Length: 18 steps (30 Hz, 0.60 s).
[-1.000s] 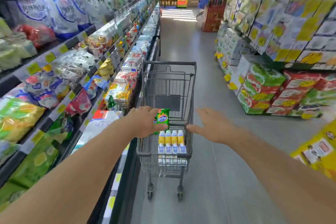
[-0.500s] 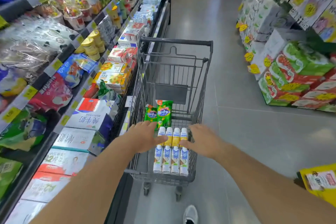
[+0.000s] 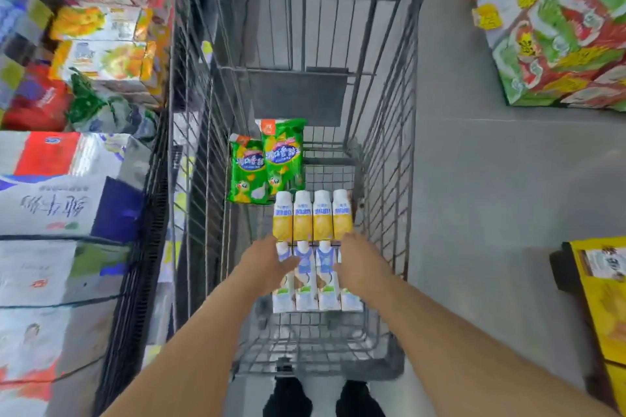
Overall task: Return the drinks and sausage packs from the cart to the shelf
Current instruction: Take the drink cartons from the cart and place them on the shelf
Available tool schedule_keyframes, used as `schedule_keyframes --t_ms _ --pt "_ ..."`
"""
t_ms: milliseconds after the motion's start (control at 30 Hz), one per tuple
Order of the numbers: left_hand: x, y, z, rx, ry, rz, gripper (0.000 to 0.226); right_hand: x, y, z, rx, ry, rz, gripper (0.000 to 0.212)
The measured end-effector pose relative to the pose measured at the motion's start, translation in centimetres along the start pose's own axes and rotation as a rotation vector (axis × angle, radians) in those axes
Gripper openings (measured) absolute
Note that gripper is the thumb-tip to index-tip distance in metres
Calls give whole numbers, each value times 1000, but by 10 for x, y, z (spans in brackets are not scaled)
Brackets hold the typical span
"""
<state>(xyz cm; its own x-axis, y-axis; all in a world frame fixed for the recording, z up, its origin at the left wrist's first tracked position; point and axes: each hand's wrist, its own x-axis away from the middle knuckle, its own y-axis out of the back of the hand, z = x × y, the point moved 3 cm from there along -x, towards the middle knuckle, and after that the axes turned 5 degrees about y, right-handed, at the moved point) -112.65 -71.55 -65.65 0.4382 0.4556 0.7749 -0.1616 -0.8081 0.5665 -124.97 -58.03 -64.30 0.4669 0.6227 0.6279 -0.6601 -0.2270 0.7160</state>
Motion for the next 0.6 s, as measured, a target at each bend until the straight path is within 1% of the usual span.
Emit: schedule_keyframes --t_ms 67,100,200,267,367,467,533,600 --pt "-26 -19 15 69 38 6 58 -21 -26 -9 -56 -110 -1 19" --pt "-36 -29 24 88 62 8 57 -31 -38 -15 -91 -169 0 19" --pt "-61 -52 41 72 145 96 52 -52 -68 -31 -229 -381 -21 32" --pt "-74 -64 50 112 200 128 50 -63 -84 -38 -300 -466 -39 36" --pt "-92 -82 58 247 228 153 69 -74 -97 -45 -363 -520 -65 37" --pt "-101 -94 60 340 275 180 75 -84 -107 -49 -464 -546 -91 45" --pt "-108 -98 62 367 275 170 74 -89 -110 -52 -522 -573 -86 48" --pt "-112 -98 65 394 280 163 63 -94 -112 -55 -567 -603 -76 48"
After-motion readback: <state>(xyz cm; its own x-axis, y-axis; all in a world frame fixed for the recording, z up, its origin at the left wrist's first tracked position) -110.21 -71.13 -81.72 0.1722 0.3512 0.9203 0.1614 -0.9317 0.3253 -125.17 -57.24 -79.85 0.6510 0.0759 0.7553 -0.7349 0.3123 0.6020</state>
